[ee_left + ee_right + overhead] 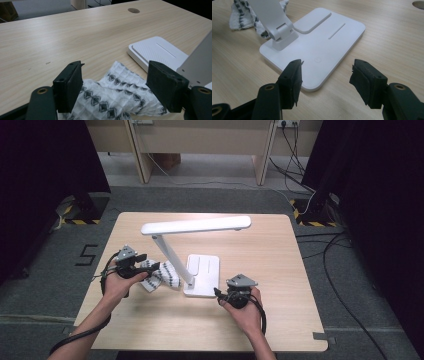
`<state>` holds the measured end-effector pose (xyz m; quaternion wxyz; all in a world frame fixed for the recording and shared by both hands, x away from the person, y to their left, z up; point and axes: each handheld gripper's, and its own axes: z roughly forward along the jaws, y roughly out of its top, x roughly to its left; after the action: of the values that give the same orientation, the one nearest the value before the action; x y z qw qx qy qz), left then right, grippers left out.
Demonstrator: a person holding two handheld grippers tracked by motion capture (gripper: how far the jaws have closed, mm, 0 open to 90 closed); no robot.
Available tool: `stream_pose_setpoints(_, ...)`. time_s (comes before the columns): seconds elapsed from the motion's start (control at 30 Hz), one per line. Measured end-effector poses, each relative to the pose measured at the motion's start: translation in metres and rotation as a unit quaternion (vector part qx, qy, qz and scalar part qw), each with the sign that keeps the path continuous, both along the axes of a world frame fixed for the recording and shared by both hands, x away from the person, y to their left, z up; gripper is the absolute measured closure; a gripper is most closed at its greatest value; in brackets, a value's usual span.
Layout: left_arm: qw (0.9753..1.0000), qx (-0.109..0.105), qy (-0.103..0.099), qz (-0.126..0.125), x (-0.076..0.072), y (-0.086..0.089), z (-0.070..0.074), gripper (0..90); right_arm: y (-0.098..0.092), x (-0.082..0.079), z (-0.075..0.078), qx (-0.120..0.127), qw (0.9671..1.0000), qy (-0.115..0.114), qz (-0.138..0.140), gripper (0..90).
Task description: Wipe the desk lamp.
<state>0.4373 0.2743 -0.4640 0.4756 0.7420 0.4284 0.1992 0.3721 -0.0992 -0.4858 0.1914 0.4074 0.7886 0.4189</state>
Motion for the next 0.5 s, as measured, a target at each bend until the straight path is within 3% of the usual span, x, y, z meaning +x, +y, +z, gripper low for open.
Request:
stream_pose_setpoints(0.17,0.9998,0.007,0.012,-0.017,0.006,-0.007,0.000,27.1,0.008,0.005,-0.002,-0.003,1.0000,0.000,0.005,41.6)
stream_pose_setpoints(0.27,0.9991,0.025,0.015,-0.031,0.010,-0.011,-0.003,27.6,0.011,0.006,-0.005,-0.005,1.0000,0.005,0.003,41.6)
stream_pose_setpoints(0.33,0.9987,0.023,0.020,-0.041,0.010,-0.011,-0.006,27.8,0.013,0.007,-0.007,-0.005,1.0000,0.008,0.004,41.6)
stream_pose_setpoints(0.5,0.9979,0.039,0.028,-0.043,0.012,-0.008,-0.016,27.6,0.019,0.013,-0.007,-0.010,0.9999,0.012,0.006,41.3)
